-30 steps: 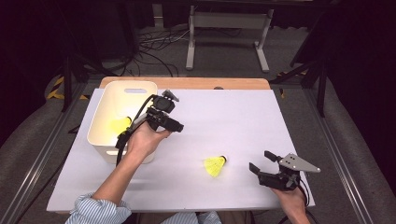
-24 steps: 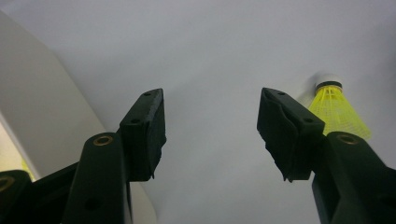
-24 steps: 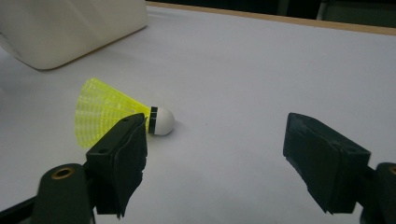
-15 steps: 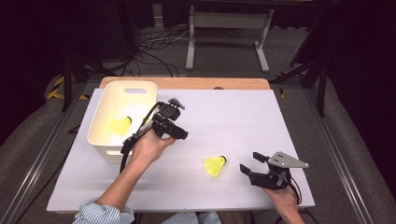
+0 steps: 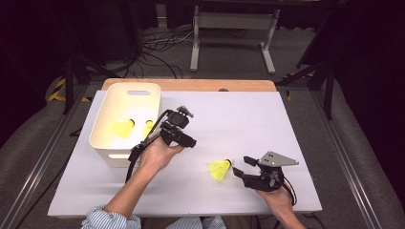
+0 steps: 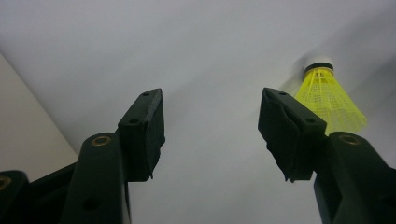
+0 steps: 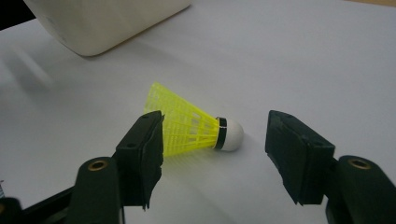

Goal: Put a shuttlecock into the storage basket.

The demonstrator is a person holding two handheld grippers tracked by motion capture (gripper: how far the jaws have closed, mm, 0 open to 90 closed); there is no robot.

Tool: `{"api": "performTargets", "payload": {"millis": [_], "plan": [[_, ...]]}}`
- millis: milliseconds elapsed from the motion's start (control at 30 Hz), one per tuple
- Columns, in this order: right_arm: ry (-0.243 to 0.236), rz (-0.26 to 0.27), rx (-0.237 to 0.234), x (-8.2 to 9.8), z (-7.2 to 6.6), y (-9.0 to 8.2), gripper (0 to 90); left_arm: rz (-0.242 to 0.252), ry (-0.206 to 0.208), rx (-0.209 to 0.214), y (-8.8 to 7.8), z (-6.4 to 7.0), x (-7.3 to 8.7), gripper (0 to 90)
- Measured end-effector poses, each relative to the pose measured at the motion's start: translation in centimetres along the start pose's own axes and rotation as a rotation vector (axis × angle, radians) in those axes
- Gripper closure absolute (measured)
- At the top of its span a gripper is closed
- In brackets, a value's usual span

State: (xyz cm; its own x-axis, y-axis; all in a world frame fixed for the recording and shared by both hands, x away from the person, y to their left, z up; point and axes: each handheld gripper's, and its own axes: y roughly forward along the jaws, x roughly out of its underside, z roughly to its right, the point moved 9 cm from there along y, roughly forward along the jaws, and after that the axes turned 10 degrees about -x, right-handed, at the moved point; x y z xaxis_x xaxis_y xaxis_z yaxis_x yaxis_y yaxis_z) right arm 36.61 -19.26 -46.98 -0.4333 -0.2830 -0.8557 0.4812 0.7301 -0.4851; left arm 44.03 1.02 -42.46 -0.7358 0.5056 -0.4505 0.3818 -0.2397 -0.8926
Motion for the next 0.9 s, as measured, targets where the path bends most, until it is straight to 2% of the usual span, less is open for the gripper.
{"api": "performTargets", "payload": {"millis": [433, 900], "plan": [[0.030, -0.054, -0.025, 0.1, -0.8, 1.0, 45.1, -0.024, -0.004, 0.024, 1.6, 0.8, 0.5, 41.2], [0.005, -0.131, -0.032, 0.0, -2.0, 2.4, 48.7, -0.047, 0.007, 0.018, 2.6, 1.3, 0.9, 41.0]]}}
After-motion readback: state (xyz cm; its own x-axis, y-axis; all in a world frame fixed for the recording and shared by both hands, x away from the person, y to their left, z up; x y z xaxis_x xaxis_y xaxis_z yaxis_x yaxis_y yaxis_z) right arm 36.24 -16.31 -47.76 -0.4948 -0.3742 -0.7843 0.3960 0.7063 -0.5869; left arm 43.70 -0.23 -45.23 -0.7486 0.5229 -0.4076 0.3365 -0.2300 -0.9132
